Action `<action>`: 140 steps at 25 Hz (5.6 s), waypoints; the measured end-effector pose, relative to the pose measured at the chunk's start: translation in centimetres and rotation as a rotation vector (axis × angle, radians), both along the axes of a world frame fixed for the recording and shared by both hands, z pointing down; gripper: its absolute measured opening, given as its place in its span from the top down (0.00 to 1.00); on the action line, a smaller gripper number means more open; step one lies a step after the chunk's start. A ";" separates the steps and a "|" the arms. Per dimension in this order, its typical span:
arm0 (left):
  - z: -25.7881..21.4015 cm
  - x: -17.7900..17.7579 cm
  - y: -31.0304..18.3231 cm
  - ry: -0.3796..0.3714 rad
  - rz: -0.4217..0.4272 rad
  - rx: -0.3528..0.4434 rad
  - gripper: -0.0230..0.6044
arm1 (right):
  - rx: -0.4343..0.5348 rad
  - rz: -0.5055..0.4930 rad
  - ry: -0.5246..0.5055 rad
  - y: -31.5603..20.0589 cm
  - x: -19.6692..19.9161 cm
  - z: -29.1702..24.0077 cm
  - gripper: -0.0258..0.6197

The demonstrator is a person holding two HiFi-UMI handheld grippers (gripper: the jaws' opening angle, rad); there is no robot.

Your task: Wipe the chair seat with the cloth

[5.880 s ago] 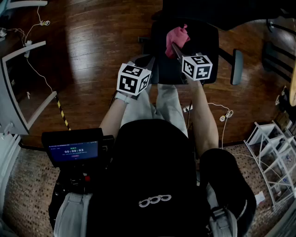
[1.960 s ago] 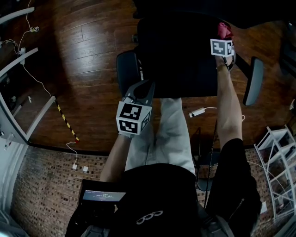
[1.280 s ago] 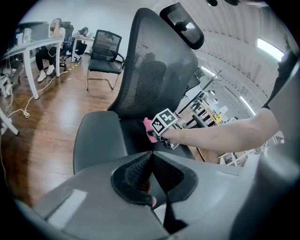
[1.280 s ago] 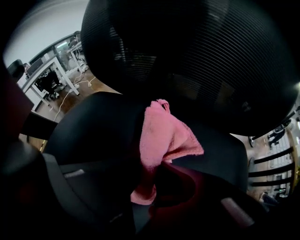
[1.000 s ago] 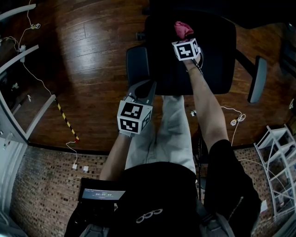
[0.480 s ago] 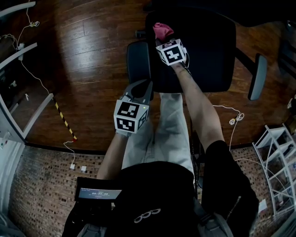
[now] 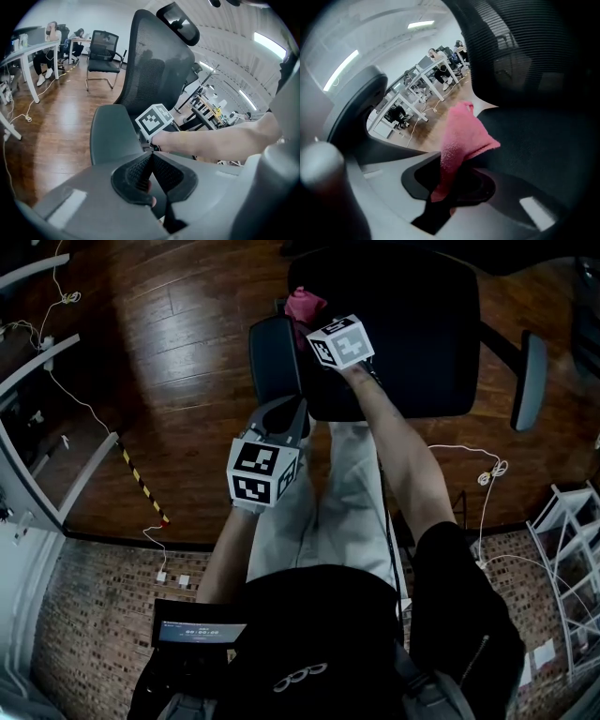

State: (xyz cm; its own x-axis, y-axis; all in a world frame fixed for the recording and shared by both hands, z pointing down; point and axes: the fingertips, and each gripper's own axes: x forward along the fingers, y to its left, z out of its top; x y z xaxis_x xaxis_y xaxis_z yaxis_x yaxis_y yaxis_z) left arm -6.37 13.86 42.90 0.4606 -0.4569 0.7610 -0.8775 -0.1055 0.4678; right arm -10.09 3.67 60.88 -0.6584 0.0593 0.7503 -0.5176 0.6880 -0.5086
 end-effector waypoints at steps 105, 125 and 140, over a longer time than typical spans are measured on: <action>-0.9 5.4 5.2 0.000 0.112 -0.017 0.97 | -0.028 0.065 0.132 7.0 8.8 1.4 0.86; -2.3 13.4 5.9 -0.014 0.142 0.002 0.97 | 0.054 0.284 0.308 -0.1 30.0 3.1 0.86; -2.0 17.4 4.8 0.030 0.137 0.010 0.97 | 0.108 0.368 0.314 -2.9 37.6 1.9 0.86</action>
